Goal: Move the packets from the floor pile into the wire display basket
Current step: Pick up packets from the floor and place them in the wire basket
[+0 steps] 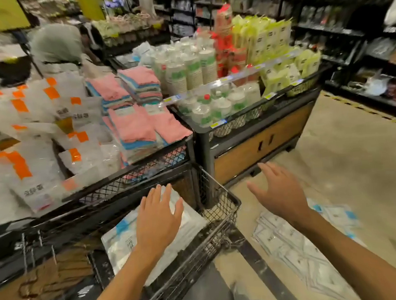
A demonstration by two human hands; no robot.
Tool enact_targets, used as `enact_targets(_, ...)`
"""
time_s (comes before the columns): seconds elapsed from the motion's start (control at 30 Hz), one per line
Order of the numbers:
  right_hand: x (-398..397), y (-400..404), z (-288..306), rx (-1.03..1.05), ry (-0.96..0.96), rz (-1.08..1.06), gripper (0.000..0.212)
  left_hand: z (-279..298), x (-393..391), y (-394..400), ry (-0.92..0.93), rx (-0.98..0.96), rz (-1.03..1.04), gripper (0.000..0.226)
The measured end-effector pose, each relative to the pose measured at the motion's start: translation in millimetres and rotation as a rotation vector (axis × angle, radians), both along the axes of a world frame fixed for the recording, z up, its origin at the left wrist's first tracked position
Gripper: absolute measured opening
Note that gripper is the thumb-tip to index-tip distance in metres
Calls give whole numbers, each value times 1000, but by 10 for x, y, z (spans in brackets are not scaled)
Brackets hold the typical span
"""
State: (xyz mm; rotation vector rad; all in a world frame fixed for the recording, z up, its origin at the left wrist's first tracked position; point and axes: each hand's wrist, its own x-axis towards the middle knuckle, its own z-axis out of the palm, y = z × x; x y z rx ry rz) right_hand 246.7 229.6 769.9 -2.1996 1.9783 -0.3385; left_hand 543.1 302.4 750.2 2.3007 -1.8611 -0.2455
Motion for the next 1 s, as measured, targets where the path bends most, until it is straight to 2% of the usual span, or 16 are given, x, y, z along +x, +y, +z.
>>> enact_targets(0.17, -888, 293, 84, -14, -11, -202, 67, 53, -719, -224, 16, -25, -188, 77)
enact_targets(0.47, -2369, 609, -15, -28, -60, -514, 69, 47, -2216, -872, -49, -42, -499, 65)
enact_targets(0.77, -3653, 763, -334, 12, -60, -688, 75, -126, -3660, -1283, -14, 5, -671, 64)
enact_targets(1.0, -4227, 741, -646, 107, -27, -785, 76, -383, -4336, -1598, -79, 74, -773, 71)
